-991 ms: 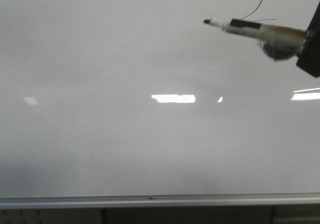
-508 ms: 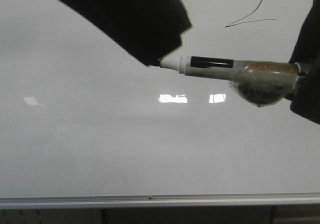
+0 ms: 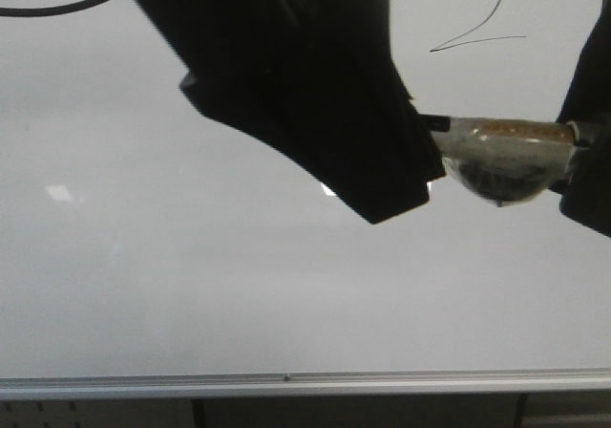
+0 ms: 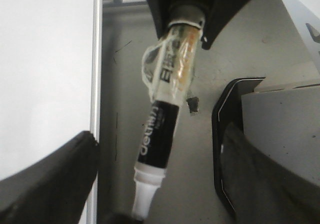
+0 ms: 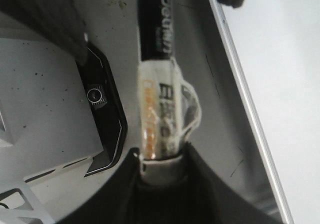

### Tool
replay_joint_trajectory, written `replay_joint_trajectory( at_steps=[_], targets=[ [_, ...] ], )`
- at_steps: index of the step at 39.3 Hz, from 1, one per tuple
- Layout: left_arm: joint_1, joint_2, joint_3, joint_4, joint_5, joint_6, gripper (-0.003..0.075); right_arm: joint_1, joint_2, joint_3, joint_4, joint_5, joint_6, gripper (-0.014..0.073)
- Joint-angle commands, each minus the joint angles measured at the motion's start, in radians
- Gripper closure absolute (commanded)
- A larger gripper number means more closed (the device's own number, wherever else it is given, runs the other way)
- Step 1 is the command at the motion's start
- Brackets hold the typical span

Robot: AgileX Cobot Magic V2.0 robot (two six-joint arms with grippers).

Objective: Write number 2 on whiteboard

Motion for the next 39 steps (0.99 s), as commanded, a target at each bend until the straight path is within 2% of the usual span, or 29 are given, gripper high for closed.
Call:
replay_joint_trajectory(
  at_steps=[1,3,6,15,18,23,28,32,39],
  targets=[
    [-0.007,-0.028,-0.034,-0.028,-0.048,0.0,0.0229,0.001,-0.021,-0.028,0.021,-0.033,-0.012,0.0596],
    [-0.007,-0.028,-0.034,-0.028,-0.048,0.0,0.0244,0.001,-0.021,-0.028,0.021,-0.033,-0.012,0.0596],
    [-0.007,-0.028,-0.034,-0.028,-0.048,0.0,0.0309,0.001,-0.021,-0.028,0.021,-0.033,-0.012,0.0596],
    [-0.007,-0.028,-0.034,-0.028,-0.048,0.0,0.0581,0.001,-0.021,-0.028,0.021,-0.033,-0.012,0.0596],
    [-0.007,-0.028,-0.034,-0.028,-0.048,0.0,0.064,0.001,-0.021,-0.028,0.021,-0.033,-0.012,0.0596],
    [-0.007,-0.028,-0.034,-0.028,-0.048,-0.001,0.0698,0.001,-0.021,-0.028,0.021,-0.034,-0.012,0.0596],
    [-0.007,-0.028,-0.034,-0.028,-0.048,-0.001,0.0713,0.001,-0.021,-0.028,0.021,-0.035,-0.012,0.0589],
    [-0.007,-0.028,-0.034,-0.028,-0.047,-0.001,0.0713,0.001,-0.021,-0.028,0.021,-0.038,-0.012,0.0506],
    [-0.007,-0.028,-0.034,-0.024,-0.038,-0.001,0.0713,0.0,-0.031,-0.028,0.001,-0.031,-0.012,0.0237]
  ],
)
